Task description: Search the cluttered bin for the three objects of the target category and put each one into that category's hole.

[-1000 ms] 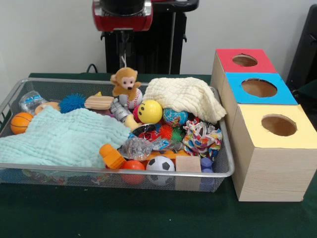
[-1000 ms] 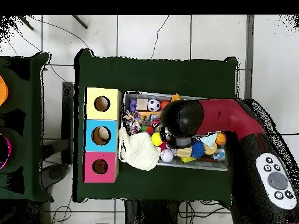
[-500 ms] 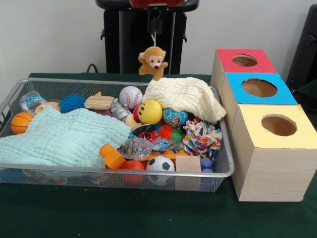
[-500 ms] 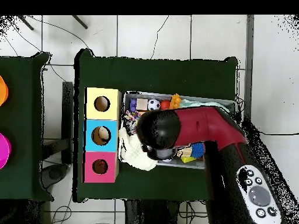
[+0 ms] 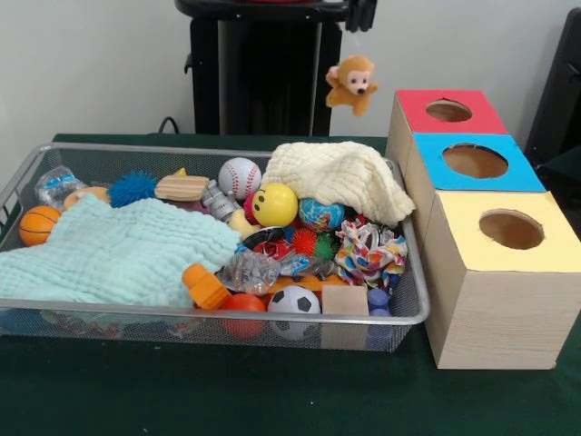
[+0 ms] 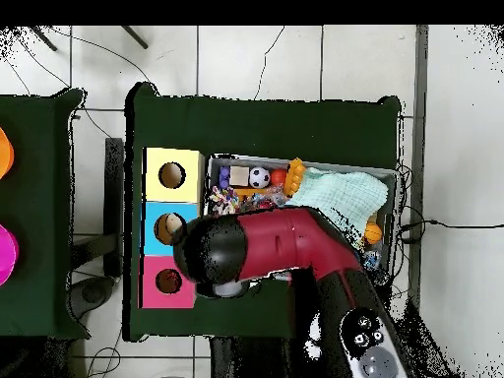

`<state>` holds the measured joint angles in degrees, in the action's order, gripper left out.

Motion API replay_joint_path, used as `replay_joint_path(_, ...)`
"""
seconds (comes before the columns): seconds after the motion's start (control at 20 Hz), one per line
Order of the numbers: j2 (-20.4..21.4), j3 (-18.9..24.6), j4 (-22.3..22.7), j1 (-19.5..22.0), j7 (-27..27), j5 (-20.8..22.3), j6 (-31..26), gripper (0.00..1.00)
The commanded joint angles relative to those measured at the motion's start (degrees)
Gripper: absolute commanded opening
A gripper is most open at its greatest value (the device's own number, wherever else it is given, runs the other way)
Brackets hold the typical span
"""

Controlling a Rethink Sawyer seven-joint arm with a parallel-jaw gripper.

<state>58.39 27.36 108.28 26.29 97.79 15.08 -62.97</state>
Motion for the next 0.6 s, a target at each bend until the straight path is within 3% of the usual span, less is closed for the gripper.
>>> replay_joint_path(0.05, 5.1, -6.1, 11.4, -5.2, 18.0, -6.0, 7.2, 0.00)
replay_joint_path(0.4, 8.0, -11.4, 15.6, -13.7, 23.7, -12.1, 8.5, 0.00)
replay_joint_path(0.6, 7.2, -13.4, 16.3, -16.7, 25.3, -15.0, 9.8, 0.00)
